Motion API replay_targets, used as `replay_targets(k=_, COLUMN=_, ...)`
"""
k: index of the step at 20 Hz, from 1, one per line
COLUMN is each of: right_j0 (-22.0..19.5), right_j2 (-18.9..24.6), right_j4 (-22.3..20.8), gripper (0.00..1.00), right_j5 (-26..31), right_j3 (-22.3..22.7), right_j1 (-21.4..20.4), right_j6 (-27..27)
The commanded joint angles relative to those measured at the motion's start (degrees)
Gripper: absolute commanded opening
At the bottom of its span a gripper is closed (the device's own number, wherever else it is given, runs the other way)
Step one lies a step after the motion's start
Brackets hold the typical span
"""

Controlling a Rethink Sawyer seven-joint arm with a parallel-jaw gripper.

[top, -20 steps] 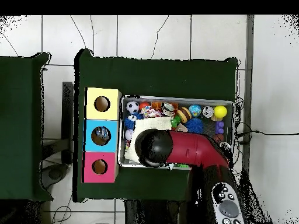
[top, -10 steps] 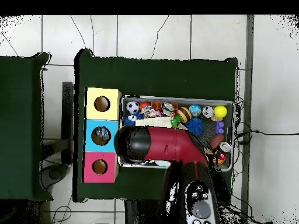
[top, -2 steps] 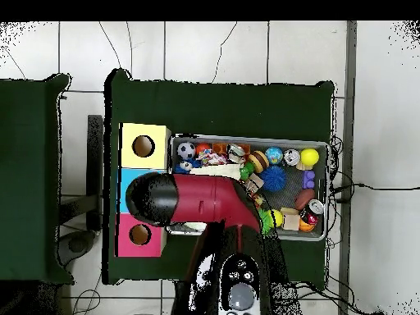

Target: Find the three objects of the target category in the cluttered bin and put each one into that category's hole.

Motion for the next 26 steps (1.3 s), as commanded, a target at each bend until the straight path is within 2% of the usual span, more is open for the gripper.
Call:
replay_targets(k=1, right_j0=2.09, right_j2=-2.60, right_j4=4.00, gripper=0.00, right_j5=5.53, right_j3=-2.77, right_j1=3.42, right_j6=18.43)
replay_targets(k=7, right_j0=4.13, right_j2=-3.23, right_j4=5.30, gripper=0.00, right_j5=4.21, right_j3=-3.42, right_j1=4.77, right_j6=20.49)
replay_targets(k=13, right_j0=7.31, right_j2=-4.96, right_j4=6.85, gripper=0.00, right_j5=4.60, right_j3=-6.22, right_j1=7.19, right_j6=23.38)
replay_targets(k=18, right_j0=9.07, right_j2=-6.14, right_j4=7.95, gripper=0.00, right_j5=2.94, right_j3=-6.01, right_j1=8.06, right_j6=24.25)
replay_targets(k=26, right_j0=12.18, right_j2=-7.87, right_j4=10.18, gripper=0.00, right_j5=3.25, right_j3=-9.68, right_j1=11.32, right_j6=27.55)
